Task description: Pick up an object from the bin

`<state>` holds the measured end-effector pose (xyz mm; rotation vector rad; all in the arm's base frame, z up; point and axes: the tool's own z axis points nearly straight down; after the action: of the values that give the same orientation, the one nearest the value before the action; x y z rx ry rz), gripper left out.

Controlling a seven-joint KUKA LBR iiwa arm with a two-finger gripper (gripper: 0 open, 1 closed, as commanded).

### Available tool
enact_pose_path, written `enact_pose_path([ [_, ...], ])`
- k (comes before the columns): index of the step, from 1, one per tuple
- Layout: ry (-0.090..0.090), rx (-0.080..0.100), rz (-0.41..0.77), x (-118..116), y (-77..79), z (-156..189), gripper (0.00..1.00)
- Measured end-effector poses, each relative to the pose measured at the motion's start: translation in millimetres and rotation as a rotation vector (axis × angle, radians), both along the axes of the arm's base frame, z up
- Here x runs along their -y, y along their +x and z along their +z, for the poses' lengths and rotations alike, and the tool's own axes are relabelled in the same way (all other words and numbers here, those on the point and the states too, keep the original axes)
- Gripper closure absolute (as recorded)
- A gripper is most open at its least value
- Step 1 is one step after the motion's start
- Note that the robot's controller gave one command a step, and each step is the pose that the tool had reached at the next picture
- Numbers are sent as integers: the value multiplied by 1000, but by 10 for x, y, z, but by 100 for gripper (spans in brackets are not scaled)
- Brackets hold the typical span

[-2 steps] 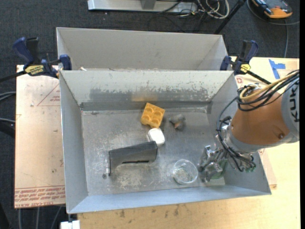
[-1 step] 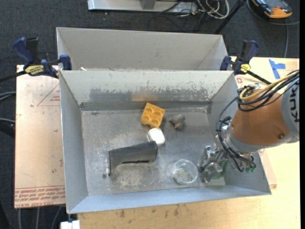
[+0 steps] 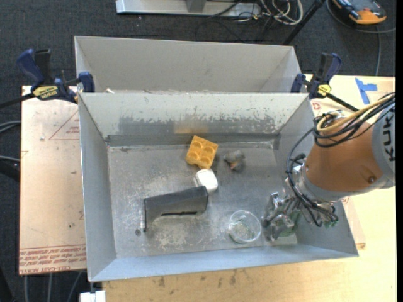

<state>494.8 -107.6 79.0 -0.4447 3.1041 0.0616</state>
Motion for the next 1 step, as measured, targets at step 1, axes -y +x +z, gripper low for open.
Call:
enact_pose_path([
  [1,0,0,0,0,-1,0,100],
])
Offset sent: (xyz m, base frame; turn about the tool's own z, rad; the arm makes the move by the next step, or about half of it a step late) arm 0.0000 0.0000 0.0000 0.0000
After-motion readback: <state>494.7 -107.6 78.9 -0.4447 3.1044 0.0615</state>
